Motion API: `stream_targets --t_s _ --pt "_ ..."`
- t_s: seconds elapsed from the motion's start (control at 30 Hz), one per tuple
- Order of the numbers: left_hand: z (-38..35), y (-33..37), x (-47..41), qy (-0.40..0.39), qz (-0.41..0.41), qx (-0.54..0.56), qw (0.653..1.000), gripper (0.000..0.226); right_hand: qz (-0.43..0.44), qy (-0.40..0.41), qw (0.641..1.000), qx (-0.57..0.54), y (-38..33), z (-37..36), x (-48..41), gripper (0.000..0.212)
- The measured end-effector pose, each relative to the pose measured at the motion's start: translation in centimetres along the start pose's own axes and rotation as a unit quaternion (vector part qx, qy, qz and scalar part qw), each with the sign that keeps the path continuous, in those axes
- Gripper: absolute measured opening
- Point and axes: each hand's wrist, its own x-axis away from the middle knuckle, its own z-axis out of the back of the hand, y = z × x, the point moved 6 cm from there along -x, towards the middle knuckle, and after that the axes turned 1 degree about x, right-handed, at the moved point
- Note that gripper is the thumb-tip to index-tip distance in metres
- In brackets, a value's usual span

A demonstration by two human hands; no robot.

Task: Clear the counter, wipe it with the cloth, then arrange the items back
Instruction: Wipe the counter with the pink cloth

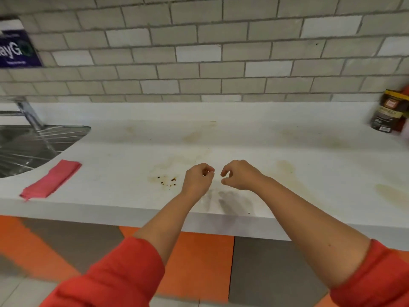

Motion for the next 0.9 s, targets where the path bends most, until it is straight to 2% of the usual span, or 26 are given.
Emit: stream_targets --t_s 0.43,0.77,0.9 --pt "19.2 -14.0 -1.5 0.036 0.020 -0.069 0.997 0.020 0.029 -0.002 0.999 -0.037 -18.7 -7.9 -6.1 0.027" --pt "25.1 -20.3 -4.4 0.067 0.065 -0.069 0.993 0.021 0.064 -0.051 0.997 -0.005 -24.1 -11.4 -12.2 0.031" --pt "27.2 -21.3 -5.8 0.076 0.058 -0.097 0.991 0.026 0.079 -0.058 0.995 0.015 -25.3 -11.9 -15.3 0.037"
